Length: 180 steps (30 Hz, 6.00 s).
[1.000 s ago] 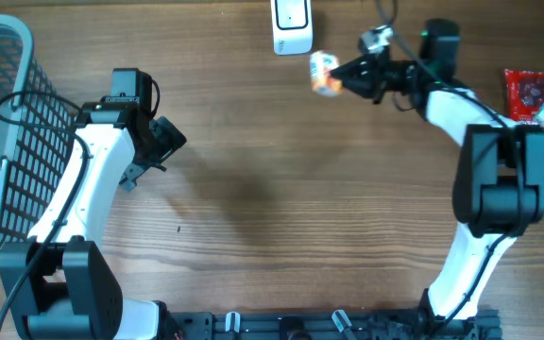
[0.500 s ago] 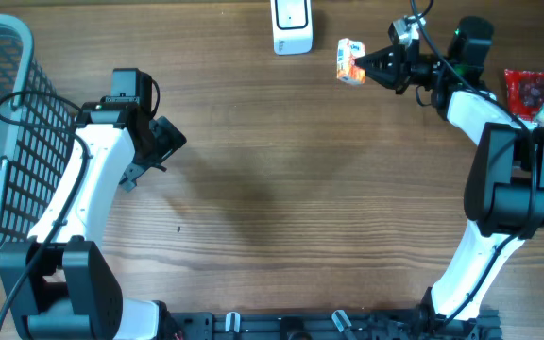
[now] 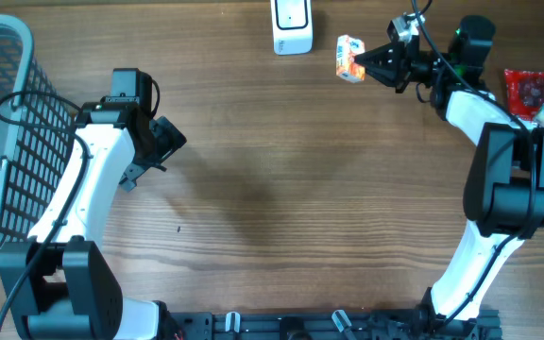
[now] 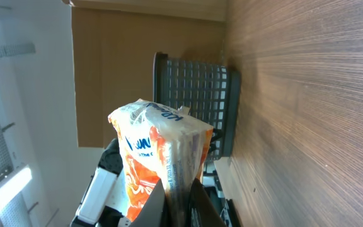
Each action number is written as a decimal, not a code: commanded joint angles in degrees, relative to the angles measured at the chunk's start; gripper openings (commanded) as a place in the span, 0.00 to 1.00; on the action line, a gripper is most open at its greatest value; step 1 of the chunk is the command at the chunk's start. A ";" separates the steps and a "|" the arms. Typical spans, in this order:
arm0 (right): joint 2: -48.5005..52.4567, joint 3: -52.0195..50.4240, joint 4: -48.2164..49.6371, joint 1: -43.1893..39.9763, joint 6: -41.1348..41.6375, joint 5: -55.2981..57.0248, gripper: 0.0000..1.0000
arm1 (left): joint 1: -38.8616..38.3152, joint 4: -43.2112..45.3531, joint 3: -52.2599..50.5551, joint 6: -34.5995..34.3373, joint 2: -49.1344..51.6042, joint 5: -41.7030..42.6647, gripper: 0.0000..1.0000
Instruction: Scan the item barcode
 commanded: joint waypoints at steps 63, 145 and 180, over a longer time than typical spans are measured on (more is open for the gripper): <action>14.34 37.38 -76.48 0.33 -59.19 158.07 0.04 | 0.31 -0.04 -0.37 -0.79 0.37 0.04 1.00; -117.48 -72.61 -30.51 4.57 -86.82 37.05 1.00 | 0.31 -0.04 -0.37 -0.79 0.37 0.04 1.00; -122.03 -76.83 -32.33 0.79 -67.19 86.16 1.00 | 0.31 -0.04 -0.37 -0.79 0.37 0.04 1.00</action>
